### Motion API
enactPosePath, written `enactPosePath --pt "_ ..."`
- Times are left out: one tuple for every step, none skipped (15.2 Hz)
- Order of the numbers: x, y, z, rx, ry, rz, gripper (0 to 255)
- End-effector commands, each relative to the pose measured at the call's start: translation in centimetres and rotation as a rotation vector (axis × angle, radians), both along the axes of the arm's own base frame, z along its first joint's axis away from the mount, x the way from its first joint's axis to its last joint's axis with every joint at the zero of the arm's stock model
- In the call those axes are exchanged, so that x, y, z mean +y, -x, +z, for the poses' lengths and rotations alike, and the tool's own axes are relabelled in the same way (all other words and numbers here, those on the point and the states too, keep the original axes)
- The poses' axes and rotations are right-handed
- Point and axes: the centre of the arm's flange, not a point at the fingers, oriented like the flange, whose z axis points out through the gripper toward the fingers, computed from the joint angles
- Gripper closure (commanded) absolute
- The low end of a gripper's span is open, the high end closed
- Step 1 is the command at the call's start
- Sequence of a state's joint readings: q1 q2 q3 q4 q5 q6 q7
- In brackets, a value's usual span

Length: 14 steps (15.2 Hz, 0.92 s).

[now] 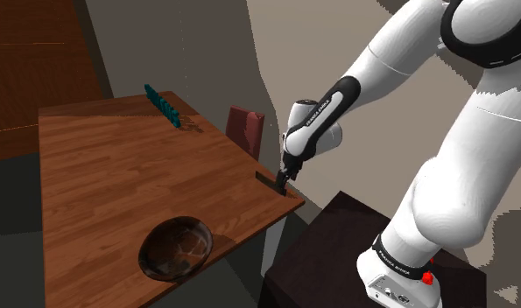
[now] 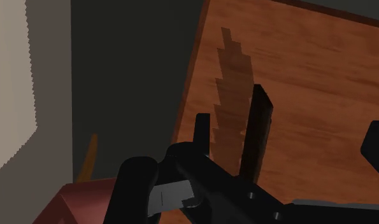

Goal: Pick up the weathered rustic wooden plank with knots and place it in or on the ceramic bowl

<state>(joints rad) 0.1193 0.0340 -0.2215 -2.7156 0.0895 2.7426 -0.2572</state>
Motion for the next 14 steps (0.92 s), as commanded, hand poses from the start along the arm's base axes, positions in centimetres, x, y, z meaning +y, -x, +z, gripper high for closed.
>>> enactPosePath --pt "-0.1 -0.2 -1.3 -0.003 0.001 0.006 0" --pt "-0.1 -0.2 -1.8 -0.003 0.001 0.006 0" --pt "-0.1 -0.2 -2.3 -0.003 0.001 0.006 0" --pt "-0.1 -0.2 -2.8 -0.003 0.001 0.006 0" --pt "-0.1 -0.2 -3.4 -0.003 0.001 0.006 0" --pt "-0.1 -0.2 -3.9 -0.003 0.001 0.006 0" --pt "0.0 -0.2 -4.7 -0.003 0.001 0.006 0" --pt "0.0 -0.2 -4.7 -0.003 0.001 0.006 0" --pt "0.0 -0.2 -4.7 -0.003 0.001 0.006 0" --pt "0.0 -0.2 -4.7 -0.003 0.001 0.006 0" --pt "0.0 -0.2 -4.7 -0.003 0.001 0.006 0" --pt "0.0 -0.2 -4.7 -0.003 0.001 0.006 0" --pt "0.0 -0.2 -4.7 -0.003 0.001 0.006 0" --pt "0.0 -0.2 -4.7 -0.003 0.001 0.006 0"
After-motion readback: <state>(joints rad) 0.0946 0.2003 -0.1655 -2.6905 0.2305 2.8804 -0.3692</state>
